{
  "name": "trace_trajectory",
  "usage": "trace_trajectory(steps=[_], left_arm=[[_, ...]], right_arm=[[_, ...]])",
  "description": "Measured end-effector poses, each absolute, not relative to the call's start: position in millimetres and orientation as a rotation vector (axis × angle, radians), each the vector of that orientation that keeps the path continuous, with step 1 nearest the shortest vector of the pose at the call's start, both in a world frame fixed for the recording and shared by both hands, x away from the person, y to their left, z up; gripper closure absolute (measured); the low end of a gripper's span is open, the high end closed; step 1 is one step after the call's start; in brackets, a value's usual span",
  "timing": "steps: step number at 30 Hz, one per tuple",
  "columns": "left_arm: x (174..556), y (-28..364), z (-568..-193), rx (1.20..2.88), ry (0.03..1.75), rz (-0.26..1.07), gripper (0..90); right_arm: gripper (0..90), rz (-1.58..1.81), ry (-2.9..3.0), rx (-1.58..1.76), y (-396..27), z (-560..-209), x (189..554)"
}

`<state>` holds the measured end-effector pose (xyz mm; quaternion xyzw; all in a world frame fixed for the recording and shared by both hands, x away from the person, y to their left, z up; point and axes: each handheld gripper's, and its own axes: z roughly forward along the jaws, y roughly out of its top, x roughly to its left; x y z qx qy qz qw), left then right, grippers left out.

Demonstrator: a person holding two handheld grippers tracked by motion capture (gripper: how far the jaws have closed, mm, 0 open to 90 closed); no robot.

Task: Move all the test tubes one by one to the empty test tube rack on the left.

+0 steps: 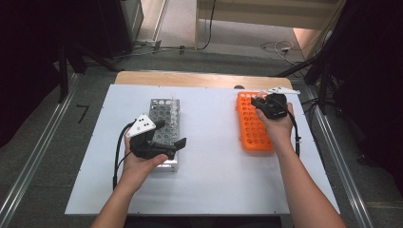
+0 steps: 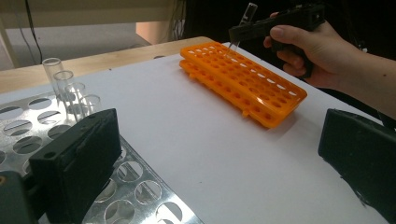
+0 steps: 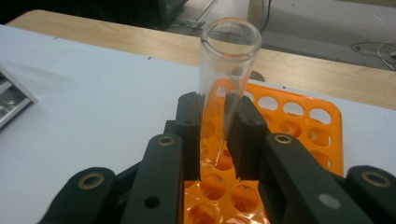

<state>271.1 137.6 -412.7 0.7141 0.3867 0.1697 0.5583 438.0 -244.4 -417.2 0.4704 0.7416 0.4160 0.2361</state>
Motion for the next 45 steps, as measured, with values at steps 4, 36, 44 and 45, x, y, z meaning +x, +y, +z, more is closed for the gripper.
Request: trace_trajectory(steps=[4, 36, 44, 45], left_arm=[[271, 136, -412, 1.691, 0.906, 0.402, 0.0], [263, 121, -400, 1.697, 0.842, 0.399, 0.0], [259, 116, -395, 1.688, 0.82, 0.388, 0.0], [259, 115, -395, 1.693, 0.812, 0.387, 0.0]], right_arm=[[73.9, 1.173, 2.049, 1.262, -244, -411, 427], [73.9, 1.334, 2.191, 1.05, -229, -401, 324], [73.9, 1.366, 2.242, 0.977, -217, -398, 305], [73.9, 1.373, 2.25, 0.976, -214, -397, 303]])
